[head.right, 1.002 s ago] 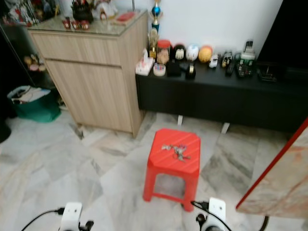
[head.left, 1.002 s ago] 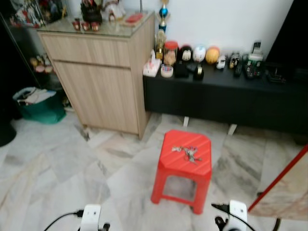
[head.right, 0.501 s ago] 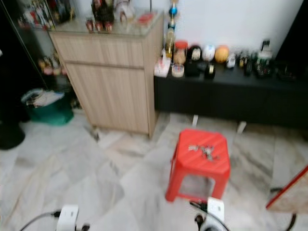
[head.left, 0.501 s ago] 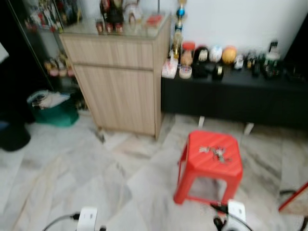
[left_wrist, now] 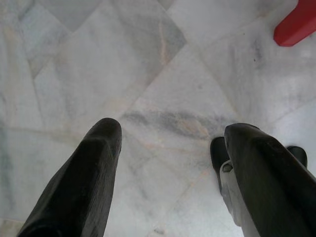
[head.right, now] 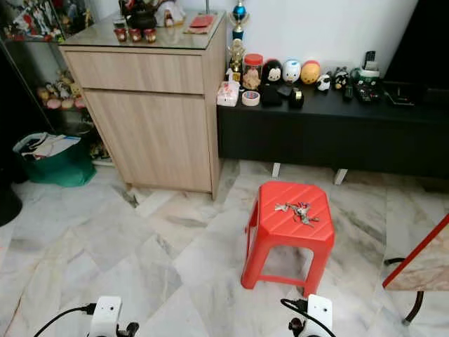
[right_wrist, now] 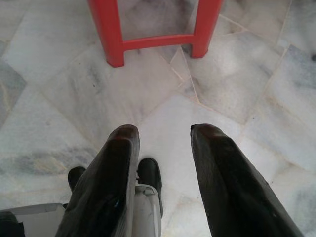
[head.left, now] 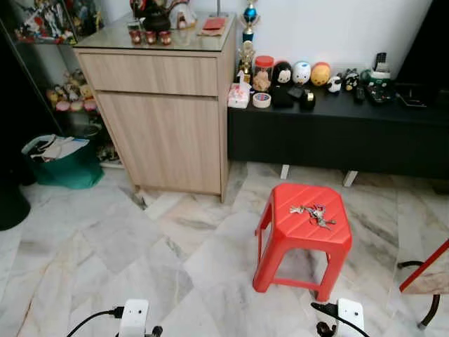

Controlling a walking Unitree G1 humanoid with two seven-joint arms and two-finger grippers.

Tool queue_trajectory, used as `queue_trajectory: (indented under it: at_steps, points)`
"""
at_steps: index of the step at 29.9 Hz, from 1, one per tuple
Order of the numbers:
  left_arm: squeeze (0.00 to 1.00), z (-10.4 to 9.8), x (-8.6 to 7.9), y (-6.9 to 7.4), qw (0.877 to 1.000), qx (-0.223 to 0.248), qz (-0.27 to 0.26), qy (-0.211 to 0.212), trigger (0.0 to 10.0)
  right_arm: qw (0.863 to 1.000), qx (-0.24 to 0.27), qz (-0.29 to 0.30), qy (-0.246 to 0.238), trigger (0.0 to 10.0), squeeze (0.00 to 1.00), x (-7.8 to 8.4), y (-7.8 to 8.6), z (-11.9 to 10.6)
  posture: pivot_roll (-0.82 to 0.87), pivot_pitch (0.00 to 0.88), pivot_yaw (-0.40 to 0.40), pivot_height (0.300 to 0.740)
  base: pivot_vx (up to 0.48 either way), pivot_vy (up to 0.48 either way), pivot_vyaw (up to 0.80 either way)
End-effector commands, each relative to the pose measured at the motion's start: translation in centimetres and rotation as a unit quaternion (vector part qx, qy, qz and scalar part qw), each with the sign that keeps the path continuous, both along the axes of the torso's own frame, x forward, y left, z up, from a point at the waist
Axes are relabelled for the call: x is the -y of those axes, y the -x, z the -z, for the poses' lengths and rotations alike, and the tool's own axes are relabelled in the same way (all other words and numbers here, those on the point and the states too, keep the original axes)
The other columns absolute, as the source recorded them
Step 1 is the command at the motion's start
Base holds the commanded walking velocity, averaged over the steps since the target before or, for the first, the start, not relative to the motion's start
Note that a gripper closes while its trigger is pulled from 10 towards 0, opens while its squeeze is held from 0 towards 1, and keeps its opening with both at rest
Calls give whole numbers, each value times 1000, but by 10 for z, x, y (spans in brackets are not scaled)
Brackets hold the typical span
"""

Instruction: Hang keys on a hook

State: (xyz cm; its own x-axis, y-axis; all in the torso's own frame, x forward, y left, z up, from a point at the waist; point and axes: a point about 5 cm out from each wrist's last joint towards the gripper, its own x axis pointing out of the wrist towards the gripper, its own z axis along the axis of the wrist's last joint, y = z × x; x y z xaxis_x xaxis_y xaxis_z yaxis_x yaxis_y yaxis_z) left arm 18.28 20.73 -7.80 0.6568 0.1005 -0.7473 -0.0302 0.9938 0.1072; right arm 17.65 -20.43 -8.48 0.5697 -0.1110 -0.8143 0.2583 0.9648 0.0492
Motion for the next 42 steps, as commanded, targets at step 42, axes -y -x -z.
queue_trajectory:
  at_steps: [42]
  points:
    - [0, 2, 2, 3, 1000, -12, 2, 4, 10000, 1000, 11, 18, -8, 10000, 0, 1, -2, -1, -1, 21, 12, 740, 254, 0, -38]
